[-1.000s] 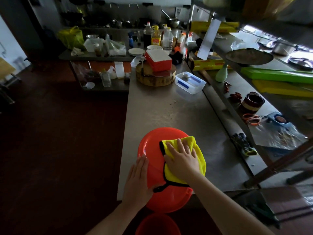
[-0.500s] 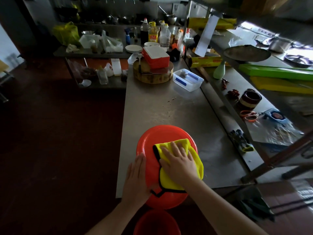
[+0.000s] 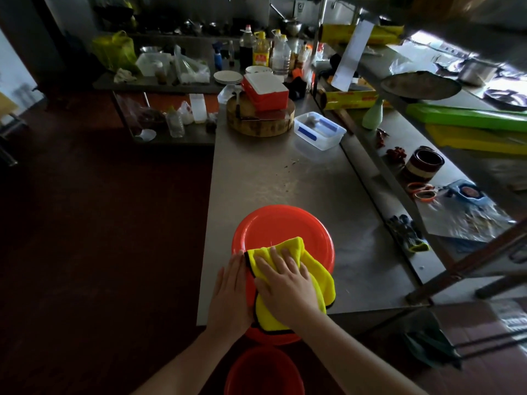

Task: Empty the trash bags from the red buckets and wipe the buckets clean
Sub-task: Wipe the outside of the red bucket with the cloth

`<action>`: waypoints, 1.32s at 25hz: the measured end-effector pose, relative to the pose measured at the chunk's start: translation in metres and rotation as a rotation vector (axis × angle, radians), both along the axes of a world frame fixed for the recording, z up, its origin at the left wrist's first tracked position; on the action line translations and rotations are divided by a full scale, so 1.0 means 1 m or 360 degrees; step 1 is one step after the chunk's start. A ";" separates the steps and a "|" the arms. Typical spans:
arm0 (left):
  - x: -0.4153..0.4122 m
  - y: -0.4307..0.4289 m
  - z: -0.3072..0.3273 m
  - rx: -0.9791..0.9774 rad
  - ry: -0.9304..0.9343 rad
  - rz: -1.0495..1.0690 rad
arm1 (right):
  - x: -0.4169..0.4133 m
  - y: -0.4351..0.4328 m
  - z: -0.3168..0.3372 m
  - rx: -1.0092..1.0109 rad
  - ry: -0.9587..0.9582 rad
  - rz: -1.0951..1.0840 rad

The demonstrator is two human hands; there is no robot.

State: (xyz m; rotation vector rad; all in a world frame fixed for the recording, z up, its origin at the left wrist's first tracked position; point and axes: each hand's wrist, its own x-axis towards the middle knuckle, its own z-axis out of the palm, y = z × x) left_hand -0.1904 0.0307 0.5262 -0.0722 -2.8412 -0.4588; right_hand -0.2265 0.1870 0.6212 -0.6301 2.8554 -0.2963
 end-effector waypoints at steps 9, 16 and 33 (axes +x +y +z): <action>-0.005 0.010 0.012 0.0130 -0.0050 0.0026 | -0.019 0.062 -0.001 0.0069 0.0103 -0.0275; -0.008 0.006 0.004 0.0084 0.0043 0.0005 | 0.015 0.013 -0.003 0.0013 0.0032 -0.0027; -0.005 0.008 -0.005 0.0057 0.0038 0.0064 | 0.003 0.015 -0.009 0.0043 0.0117 0.0116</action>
